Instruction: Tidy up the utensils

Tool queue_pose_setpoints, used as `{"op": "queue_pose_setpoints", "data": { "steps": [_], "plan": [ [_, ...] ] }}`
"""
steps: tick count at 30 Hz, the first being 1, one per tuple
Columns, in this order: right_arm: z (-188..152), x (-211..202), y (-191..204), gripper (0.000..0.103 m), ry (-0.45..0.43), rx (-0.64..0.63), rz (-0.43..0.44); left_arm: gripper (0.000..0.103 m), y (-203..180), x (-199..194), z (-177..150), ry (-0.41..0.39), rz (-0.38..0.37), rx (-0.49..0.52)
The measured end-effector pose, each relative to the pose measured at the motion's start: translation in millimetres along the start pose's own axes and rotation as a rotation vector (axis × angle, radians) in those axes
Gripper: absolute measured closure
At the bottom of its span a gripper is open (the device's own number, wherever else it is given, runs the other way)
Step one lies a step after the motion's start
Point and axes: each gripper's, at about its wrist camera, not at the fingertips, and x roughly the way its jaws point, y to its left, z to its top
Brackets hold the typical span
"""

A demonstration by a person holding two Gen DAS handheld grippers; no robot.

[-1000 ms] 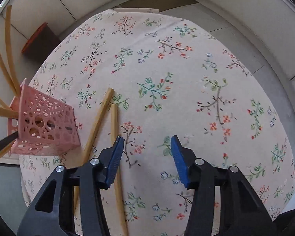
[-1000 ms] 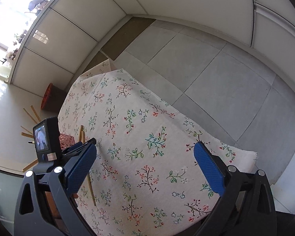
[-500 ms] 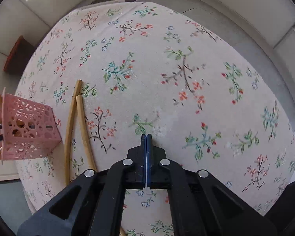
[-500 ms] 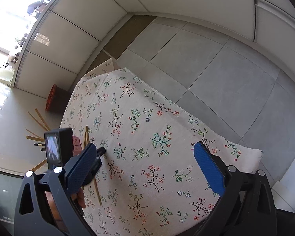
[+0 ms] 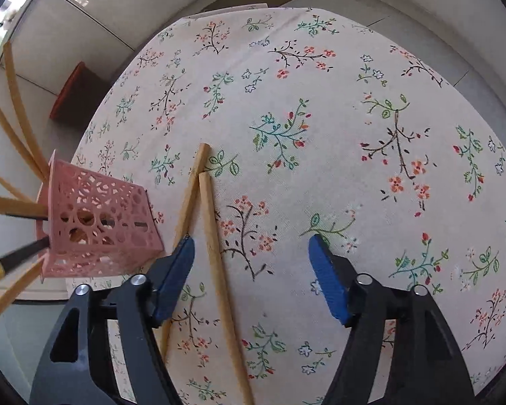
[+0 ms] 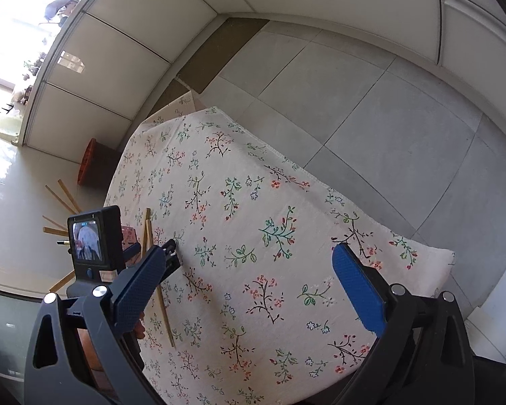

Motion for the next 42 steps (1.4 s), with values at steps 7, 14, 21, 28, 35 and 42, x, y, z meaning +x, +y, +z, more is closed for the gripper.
{"op": "queue_pose_setpoints", "data": {
  "steps": [7, 14, 21, 28, 35, 42],
  "plan": [
    [1, 1, 0, 0.007, 0.007, 0.001, 0.007, 0.034, 4, 13, 15, 0.1, -0.094, 0.126],
    [-1, -2, 3, 0.007, 0.002, -0.013, 0.001, 0.089, -24, -1, 4, 0.063, -0.094, 0.148],
    [0, -8, 6, 0.007, -0.016, -0.023, 0.015, 0.086, -14, -43, -55, -0.098, -0.266, -0.066],
    [-5, -4, 11, 0.007, 0.007, -0.041, 0.022, 0.054, 42, -28, -126, -0.088, -0.335, -0.491],
    [-11, 0, 15, 0.007, 0.036, -0.062, 0.036, 0.058, 41, -19, -98, -0.09, -0.268, -0.449],
    [-5, -1, 8, 0.007, 0.042, -0.031, 0.043, 0.096, 27, -12, -114, -0.017, -0.335, -0.366]
  ]
}}
